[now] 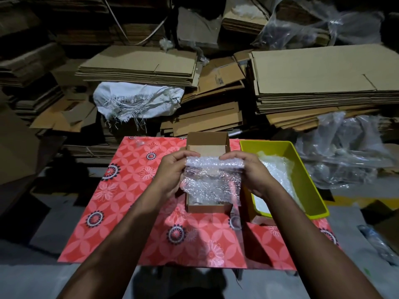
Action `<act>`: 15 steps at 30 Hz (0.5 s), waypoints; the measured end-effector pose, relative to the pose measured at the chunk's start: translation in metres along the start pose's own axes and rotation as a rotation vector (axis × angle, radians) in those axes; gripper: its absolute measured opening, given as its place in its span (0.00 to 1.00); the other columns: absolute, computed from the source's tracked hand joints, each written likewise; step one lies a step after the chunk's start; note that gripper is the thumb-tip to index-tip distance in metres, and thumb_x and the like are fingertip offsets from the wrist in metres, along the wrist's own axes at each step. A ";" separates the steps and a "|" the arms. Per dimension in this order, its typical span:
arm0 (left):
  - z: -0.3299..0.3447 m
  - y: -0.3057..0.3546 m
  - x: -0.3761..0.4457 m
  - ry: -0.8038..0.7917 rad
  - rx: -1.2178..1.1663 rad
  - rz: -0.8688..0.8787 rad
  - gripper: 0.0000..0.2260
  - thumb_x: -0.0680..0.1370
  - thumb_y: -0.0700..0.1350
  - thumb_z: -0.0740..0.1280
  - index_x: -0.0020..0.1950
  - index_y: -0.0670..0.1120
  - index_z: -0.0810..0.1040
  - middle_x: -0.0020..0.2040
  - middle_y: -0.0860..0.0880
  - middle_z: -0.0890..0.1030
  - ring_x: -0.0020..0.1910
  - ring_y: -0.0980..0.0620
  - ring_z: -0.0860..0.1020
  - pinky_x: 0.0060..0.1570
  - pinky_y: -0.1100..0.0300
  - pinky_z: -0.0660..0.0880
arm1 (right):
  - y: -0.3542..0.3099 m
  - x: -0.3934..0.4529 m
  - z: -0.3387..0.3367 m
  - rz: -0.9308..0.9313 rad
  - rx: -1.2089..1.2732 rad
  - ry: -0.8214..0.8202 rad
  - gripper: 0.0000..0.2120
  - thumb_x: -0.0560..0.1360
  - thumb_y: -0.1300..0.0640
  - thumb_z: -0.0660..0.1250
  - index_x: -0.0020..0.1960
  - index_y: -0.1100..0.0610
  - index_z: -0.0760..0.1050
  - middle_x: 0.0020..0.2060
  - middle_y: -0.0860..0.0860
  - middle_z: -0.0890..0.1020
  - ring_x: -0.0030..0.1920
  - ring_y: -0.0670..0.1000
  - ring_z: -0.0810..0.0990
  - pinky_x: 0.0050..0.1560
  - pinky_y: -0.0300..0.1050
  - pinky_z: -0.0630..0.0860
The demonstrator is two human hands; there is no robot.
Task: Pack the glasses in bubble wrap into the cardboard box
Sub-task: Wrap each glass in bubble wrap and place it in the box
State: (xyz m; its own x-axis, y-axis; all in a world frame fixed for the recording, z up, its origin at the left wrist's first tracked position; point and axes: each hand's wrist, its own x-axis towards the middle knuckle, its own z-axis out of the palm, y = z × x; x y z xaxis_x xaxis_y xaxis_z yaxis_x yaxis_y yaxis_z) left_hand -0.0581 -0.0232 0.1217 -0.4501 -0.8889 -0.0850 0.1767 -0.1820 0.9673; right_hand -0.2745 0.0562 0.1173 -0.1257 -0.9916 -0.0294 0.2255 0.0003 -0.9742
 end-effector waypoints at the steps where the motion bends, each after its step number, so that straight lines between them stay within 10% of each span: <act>1: 0.000 -0.001 0.000 -0.008 -0.052 -0.011 0.08 0.77 0.36 0.65 0.51 0.38 0.84 0.62 0.34 0.79 0.53 0.34 0.78 0.47 0.48 0.81 | 0.000 0.000 0.000 0.017 0.064 -0.023 0.19 0.77 0.70 0.54 0.46 0.63 0.84 0.48 0.60 0.85 0.46 0.55 0.86 0.44 0.46 0.76; 6: 0.004 0.002 -0.009 0.043 0.011 0.011 0.11 0.83 0.43 0.63 0.53 0.36 0.80 0.53 0.47 0.84 0.54 0.51 0.81 0.42 0.60 0.81 | 0.002 0.001 -0.002 0.091 0.118 -0.049 0.22 0.78 0.47 0.61 0.50 0.65 0.83 0.53 0.59 0.83 0.48 0.58 0.82 0.47 0.51 0.80; 10: 0.001 -0.001 -0.007 -0.021 0.113 0.006 0.12 0.74 0.35 0.74 0.55 0.46 0.81 0.52 0.52 0.85 0.53 0.59 0.81 0.50 0.65 0.79 | 0.003 0.003 -0.003 -0.008 -0.197 0.018 0.12 0.73 0.65 0.73 0.54 0.53 0.83 0.62 0.52 0.79 0.47 0.51 0.83 0.47 0.49 0.82; 15: 0.001 -0.003 -0.007 -0.035 0.218 -0.017 0.04 0.75 0.40 0.75 0.40 0.45 0.82 0.34 0.51 0.80 0.35 0.54 0.78 0.41 0.58 0.77 | 0.004 0.001 -0.005 0.026 -0.195 0.053 0.21 0.73 0.66 0.74 0.64 0.54 0.78 0.32 0.56 0.76 0.32 0.49 0.76 0.39 0.38 0.78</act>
State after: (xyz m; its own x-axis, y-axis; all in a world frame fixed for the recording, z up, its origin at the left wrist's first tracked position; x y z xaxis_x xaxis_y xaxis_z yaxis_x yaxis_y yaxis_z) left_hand -0.0564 -0.0157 0.1196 -0.4818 -0.8709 -0.0971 -0.0225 -0.0985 0.9949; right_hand -0.2789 0.0564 0.1122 -0.1745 -0.9827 -0.0616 0.0388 0.0556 -0.9977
